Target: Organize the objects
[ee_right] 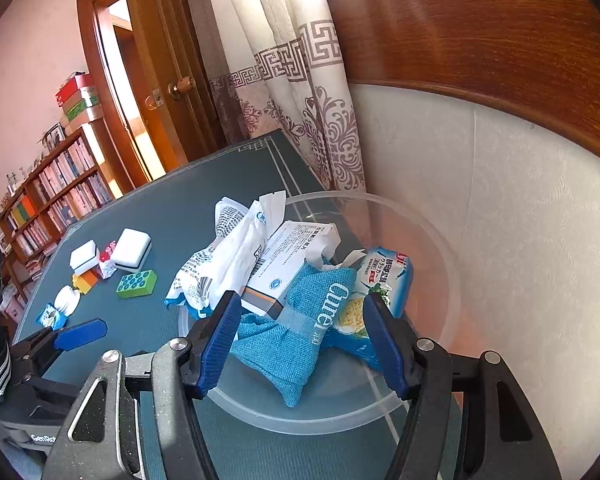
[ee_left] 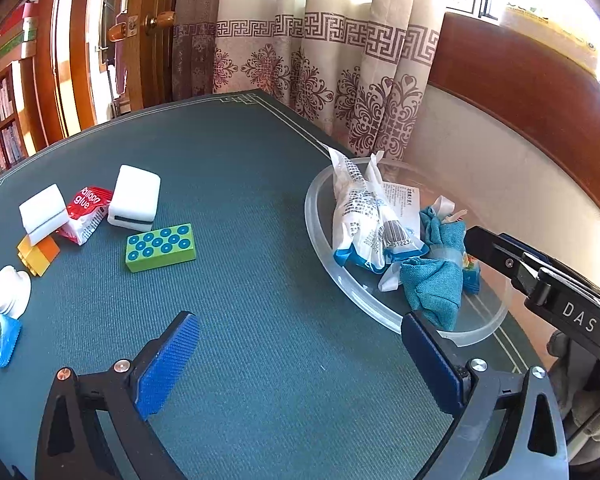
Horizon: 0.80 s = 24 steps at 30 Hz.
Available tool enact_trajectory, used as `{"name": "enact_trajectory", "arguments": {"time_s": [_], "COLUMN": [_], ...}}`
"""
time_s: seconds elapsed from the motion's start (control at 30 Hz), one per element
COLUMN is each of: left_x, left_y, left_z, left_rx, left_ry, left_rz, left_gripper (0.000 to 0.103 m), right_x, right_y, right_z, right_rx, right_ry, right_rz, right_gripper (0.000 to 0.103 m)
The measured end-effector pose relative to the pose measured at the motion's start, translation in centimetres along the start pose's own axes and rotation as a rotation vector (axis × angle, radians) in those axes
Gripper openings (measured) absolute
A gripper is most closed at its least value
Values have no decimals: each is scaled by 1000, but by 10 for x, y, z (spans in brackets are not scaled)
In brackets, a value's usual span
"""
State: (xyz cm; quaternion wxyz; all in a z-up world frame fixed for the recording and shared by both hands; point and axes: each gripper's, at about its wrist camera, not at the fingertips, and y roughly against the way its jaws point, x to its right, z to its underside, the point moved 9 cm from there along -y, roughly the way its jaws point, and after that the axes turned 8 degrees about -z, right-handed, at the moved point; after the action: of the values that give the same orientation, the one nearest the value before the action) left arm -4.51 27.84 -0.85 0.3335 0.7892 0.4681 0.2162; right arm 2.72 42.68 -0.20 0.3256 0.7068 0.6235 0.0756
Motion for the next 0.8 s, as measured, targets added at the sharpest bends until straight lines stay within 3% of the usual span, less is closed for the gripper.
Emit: {"name": "enact_trajectory", "arguments": {"time_s": [0.37, 0.8], "left_x": [-59, -159], "left_y": [9, 20], "left_z": [4, 20], "left_rx": [26, 27], "left_ry": [92, 258], "left_rz": [-86, -239], "left_gripper": [103, 103], "right_x": [-34, -88], "right_y": [0, -18], "right_z": [-5, 1], "right_rx": [27, 4], "right_ry": [36, 99], "right_rz": [-40, -113], "right_gripper": [65, 65]}}
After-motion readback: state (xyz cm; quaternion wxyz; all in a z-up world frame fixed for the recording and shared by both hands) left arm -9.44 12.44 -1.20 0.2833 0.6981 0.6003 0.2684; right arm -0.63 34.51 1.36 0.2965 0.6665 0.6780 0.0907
